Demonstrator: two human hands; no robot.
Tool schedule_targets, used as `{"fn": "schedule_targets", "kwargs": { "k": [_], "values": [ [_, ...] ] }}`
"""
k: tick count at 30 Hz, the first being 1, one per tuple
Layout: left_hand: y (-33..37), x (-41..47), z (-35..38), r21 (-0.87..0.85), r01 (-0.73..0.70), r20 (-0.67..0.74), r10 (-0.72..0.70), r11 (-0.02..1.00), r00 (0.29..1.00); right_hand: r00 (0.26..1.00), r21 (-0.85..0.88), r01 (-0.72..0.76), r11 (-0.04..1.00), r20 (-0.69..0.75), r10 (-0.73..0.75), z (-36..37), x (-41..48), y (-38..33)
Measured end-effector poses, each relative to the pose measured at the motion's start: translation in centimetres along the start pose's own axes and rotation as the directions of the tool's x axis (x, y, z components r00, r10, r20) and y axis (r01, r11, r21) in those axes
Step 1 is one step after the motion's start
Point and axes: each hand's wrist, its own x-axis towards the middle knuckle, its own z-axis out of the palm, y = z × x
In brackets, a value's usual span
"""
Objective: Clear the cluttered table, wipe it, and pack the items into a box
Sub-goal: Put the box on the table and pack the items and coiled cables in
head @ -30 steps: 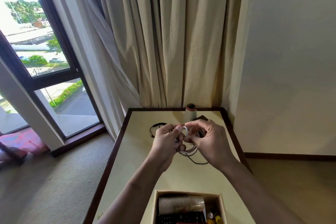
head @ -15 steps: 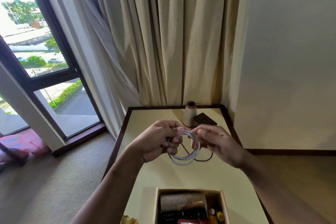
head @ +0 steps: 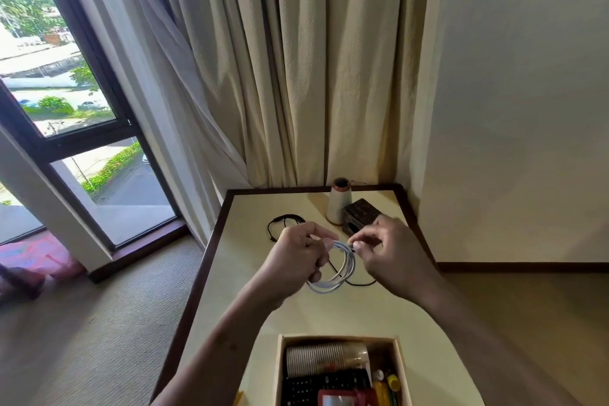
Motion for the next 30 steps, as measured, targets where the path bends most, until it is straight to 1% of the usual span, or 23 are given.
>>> {"fn": "schedule_targets", "kwargs": {
  "k": [1,2,3,5,6,7,8,9,11,12,14,15,17,18,20,21,22,23,24,26,27,28,30],
  "values": [
    [-0.6,0.2,0.6,0.019,-0.026,-0.087,0.028,0.999,0.996,0.992,0.154,-0.126,0.98,0.029,0.123,0.1,0.0,0.0],
    [-1.1,0.4,1.1,0.031,-0.047,-0.158,0.052,0.998,0.986,0.967,0.322,-0.253,0.912,0.089,0.237,0.2,-0.1,0.1],
    [-1.6,0.6,1.6,0.043,-0.068,-0.215,0.076,0.997,0.974,0.931,0.451,-0.364,0.815,0.148,0.334,0.4,-0.3,0.0],
    [-2.7,0.7,2.4,0.072,-0.118,-0.299,0.134,0.99,0.945,0.849,0.59,-0.514,0.623,0.249,0.466,0.9,-0.8,-0.1],
    [-3.0,0.6,2.8,0.111,-0.141,-0.326,0.17,0.984,0.93,0.827,0.622,-0.541,0.567,0.27,0.493,1.2,-1.1,0.2],
    [-3.2,0.4,3.1,0.167,-0.162,-0.347,0.212,0.972,0.914,0.827,0.635,-0.537,0.555,0.268,0.494,1.5,-1.3,0.4],
    [-3.3,0.2,3.5,0.226,-0.183,-0.362,0.257,0.957,0.896,0.85,0.628,-0.504,0.594,0.237,0.47,1.6,-1.6,0.6],
    [-3.4,-0.1,3.9,0.275,-0.198,-0.372,0.294,0.941,0.88,0.887,0.578,-0.444,0.685,0.173,0.428,1.8,-2.0,0.6],
    [-3.9,-0.4,4.7,0.303,-0.213,-0.38,0.323,0.929,0.867,0.956,0.346,-0.28,0.896,0.01,0.294,2.1,-2.8,0.2],
    [-4.2,-0.5,5.0,0.302,-0.21,-0.377,0.319,0.93,0.87,0.975,0.21,-0.2,0.957,-0.052,0.215,2.4,-3.2,0.0],
    [-5.1,-0.5,5.6,0.258,-0.175,-0.351,0.261,0.95,0.899,0.989,0.029,-0.116,0.993,-0.093,0.118,3.1,-3.9,0.0],
    [-5.7,-0.6,5.7,0.201,-0.153,-0.32,0.213,0.968,0.923,0.99,-0.009,-0.109,0.994,-0.09,0.107,3.3,-4.1,0.4],
    [-6.6,-0.8,5.5,-0.003,-0.072,-0.222,0.069,0.997,0.973,0.991,0.005,-0.126,0.992,-0.05,0.126,3.5,-4.5,1.6],
    [-6.9,-1.0,5.2,-0.134,-0.006,-0.157,-0.015,0.991,0.987,0.99,0.028,-0.136,0.99,-0.02,0.136,3.4,-4.7,2.1],
    [-8.0,-1.3,4.6,-0.356,0.128,-0.009,-0.141,0.926,0.99,0.984,0.031,-0.17,0.985,0.051,0.168,3.6,-5.1,3.0],
    [-8.7,-1.5,4.3,-0.418,0.179,0.046,-0.176,0.891,0.983,0.979,0.024,-0.189,0.982,0.085,0.187,3.8,-5.3,3.3],
    [-9.4,-1.6,4.2,-0.436,0.211,0.073,-0.199,0.875,0.977,0.97,0.029,-0.217,0.976,0.116,0.213,4.2,-5.5,3.7],
    [-10.0,-1.6,4.1,-0.406,0.223,0.075,-0.211,0.886,0.975,0.959,0.048,-0.253,0.966,0.145,0.244,4.6,-5.7,4.1],
    [-10.6,-1.7,4.0,-0.321,0.212,0.057,-0.204,0.923,0.977,0.944,0.075,-0.299,0.951,0.173,0.283,5.1,-5.9,4.5],
    [-12.2,-1.9,3.9,0.009,0.128,-0.003,-0.128,0.992,0.992,0.913,0.095,-0.373,0.923,0.213,0.348,6.4,-6.6,5.2],
    [-13.1,-2.0,3.7,0.187,0.084,-0.039,-0.078,0.979,0.996,0.904,0.078,-0.389,0.918,0.224,0.364,7.2,-7.1,5.7],
    [-14.1,-2.2,3.3,0.319,0.066,-0.097,-0.037,0.946,0.995,0.899,0.039,-0.389,0.92,0.232,0.371,8.0,-7.8,6.1],
    [-16.7,-2.5,2.0,0.485,0.117,-0.231,-0.002,0.867,0.973,0.887,-0.037,-0.379,0.925,0.271,0.374,10.0,-9.2,6.7]
  ]
}}
